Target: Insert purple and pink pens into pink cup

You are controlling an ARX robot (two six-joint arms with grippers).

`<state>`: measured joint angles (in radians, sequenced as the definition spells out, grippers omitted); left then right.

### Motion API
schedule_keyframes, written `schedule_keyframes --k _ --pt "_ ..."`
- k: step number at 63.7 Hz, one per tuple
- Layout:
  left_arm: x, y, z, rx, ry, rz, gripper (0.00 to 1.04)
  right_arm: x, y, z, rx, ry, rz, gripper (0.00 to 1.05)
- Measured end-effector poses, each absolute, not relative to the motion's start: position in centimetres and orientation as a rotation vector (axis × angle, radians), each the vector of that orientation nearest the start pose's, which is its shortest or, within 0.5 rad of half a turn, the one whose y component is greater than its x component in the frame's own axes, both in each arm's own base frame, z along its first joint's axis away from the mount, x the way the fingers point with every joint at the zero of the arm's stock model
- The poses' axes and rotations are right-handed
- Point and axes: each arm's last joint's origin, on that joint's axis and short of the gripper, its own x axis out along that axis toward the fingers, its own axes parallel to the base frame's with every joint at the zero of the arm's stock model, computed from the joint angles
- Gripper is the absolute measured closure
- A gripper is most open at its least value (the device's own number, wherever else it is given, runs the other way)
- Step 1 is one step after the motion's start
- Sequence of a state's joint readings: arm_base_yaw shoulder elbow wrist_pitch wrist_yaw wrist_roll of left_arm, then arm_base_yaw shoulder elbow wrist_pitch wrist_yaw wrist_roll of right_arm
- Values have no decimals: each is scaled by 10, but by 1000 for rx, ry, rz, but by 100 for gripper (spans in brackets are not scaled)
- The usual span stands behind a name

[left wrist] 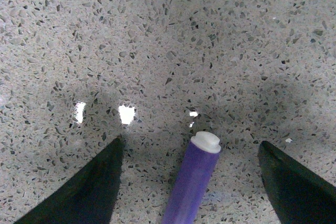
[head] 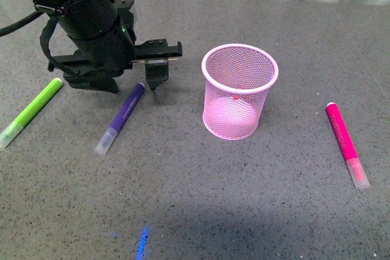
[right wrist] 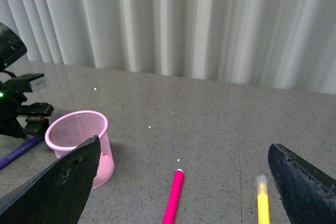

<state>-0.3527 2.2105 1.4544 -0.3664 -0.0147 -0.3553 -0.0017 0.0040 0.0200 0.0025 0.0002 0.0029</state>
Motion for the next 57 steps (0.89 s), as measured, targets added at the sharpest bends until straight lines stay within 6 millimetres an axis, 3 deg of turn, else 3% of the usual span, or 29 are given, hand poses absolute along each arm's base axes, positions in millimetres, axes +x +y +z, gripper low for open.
schedule_keyframes --k 7,21,39,46,51,57 --pt "412 -151 104 -122 1141 -101 61 97 0 170 3 -19 -2 7" --pt "410 -150 103 -140 1136 -97 94 97 0 170 3 -19 -2 7" --pt "404 -139 107 -173 1113 -76 97 97 0 170 3 -19 -2 7" --pt "402 -128 118 -191 1074 -55 97 97 0 170 3 -19 -2 7" --pt "402 -117 137 -217 1009 -36 97 97 0 170 3 -19 -2 7" --pt "400 -95 183 -256 868 -1 97 97 0 170 3 -19 -2 7"
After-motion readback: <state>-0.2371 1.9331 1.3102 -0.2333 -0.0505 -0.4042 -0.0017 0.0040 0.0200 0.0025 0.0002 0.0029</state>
